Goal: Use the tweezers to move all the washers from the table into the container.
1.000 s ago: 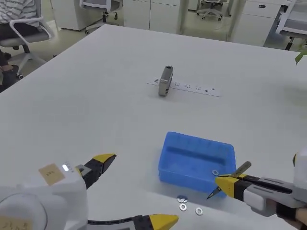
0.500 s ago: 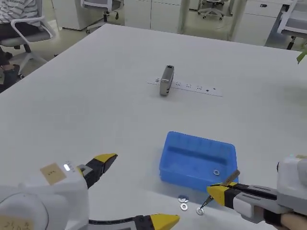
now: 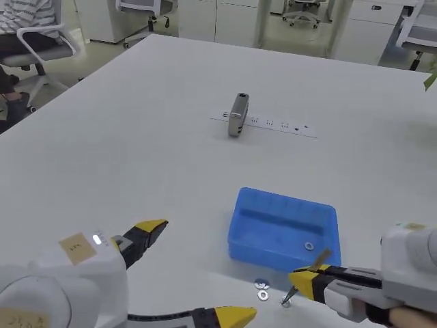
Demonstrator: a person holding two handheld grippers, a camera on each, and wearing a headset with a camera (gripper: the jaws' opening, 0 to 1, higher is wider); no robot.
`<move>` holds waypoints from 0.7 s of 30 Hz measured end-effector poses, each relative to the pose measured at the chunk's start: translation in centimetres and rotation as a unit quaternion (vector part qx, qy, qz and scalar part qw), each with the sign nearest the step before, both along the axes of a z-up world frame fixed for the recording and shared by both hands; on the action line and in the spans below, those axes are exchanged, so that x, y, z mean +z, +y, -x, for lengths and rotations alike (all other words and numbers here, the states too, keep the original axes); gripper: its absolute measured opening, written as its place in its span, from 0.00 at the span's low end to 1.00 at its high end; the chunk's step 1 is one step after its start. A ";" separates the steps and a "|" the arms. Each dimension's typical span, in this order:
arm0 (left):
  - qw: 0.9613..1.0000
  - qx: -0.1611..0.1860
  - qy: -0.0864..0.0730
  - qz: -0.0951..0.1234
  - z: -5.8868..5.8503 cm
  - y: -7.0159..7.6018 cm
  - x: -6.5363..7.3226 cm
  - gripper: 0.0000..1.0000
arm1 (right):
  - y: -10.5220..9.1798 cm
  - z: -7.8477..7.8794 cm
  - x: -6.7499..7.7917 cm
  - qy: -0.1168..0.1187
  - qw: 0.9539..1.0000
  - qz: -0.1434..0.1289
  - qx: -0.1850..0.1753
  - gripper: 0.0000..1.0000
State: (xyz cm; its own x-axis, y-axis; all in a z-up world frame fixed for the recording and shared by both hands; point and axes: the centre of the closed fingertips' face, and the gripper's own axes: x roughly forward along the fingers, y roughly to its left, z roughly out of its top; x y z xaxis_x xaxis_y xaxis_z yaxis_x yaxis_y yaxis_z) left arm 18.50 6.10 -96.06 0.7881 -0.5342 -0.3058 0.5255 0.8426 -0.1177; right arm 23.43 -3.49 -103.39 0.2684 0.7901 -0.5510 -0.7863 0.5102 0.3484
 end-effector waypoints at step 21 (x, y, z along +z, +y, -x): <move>1.000 -0.002 0.002 -0.003 0.0 0.0 -0.2 0.97 | 1.2 2.2 -0.5 -0.136 0.978 0.101 0.124 0.02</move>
State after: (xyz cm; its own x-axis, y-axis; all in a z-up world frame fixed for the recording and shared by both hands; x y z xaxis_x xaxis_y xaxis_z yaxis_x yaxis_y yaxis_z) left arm 18.54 6.08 -96.22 0.7844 -0.5363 -0.3115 0.5292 0.8407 -0.1148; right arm 21.28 -2.31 -103.85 0.2408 0.7321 -0.6373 -0.9439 0.3296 0.0220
